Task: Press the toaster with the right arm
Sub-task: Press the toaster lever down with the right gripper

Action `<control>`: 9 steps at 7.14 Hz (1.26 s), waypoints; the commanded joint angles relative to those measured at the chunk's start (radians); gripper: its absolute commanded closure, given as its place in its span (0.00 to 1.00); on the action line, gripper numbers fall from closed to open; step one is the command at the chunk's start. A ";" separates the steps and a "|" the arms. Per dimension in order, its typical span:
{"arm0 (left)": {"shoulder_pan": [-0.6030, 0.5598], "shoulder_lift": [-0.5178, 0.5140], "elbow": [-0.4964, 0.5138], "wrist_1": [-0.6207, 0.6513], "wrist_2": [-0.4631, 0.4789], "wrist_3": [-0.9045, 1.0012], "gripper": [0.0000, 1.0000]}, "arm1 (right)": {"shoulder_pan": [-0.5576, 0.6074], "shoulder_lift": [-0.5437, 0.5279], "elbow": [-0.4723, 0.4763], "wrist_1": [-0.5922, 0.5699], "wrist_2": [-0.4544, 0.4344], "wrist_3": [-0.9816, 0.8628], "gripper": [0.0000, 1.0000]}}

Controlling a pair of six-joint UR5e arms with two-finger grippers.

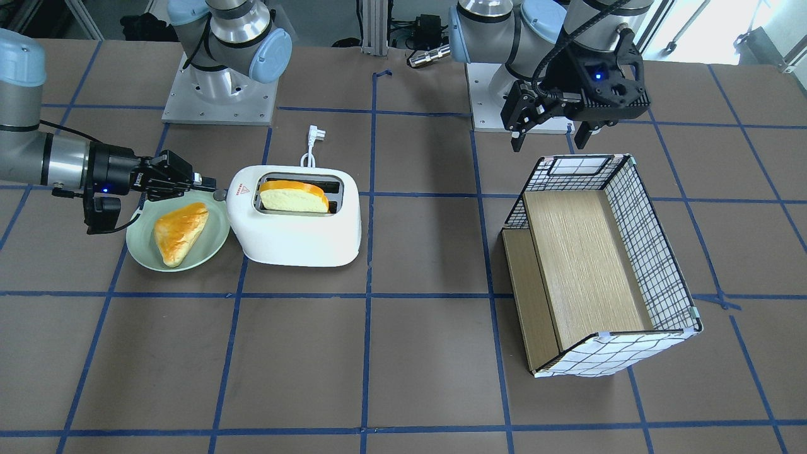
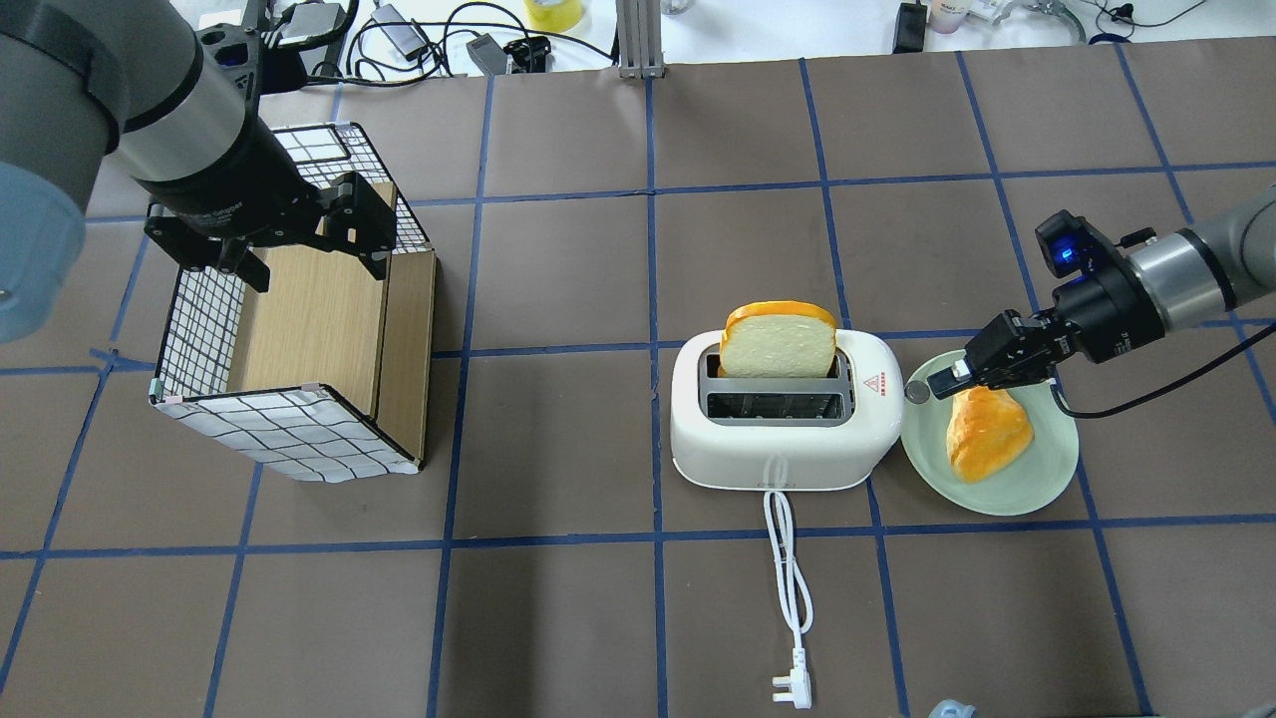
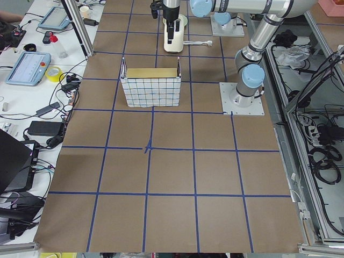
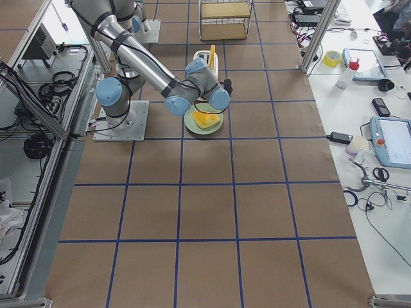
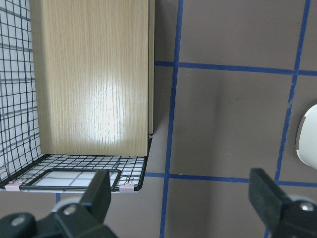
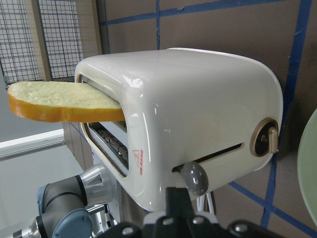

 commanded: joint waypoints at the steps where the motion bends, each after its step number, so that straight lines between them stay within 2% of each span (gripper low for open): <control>1: 0.000 0.000 0.000 0.000 0.000 0.000 0.00 | 0.001 0.001 0.028 -0.035 0.015 0.000 1.00; 5: 0.000 0.000 0.000 0.000 0.001 0.000 0.00 | 0.000 0.008 0.071 -0.128 0.027 0.003 1.00; 9: 0.000 0.000 0.000 0.000 0.000 0.000 0.00 | 0.001 0.019 0.085 -0.165 0.010 0.006 1.00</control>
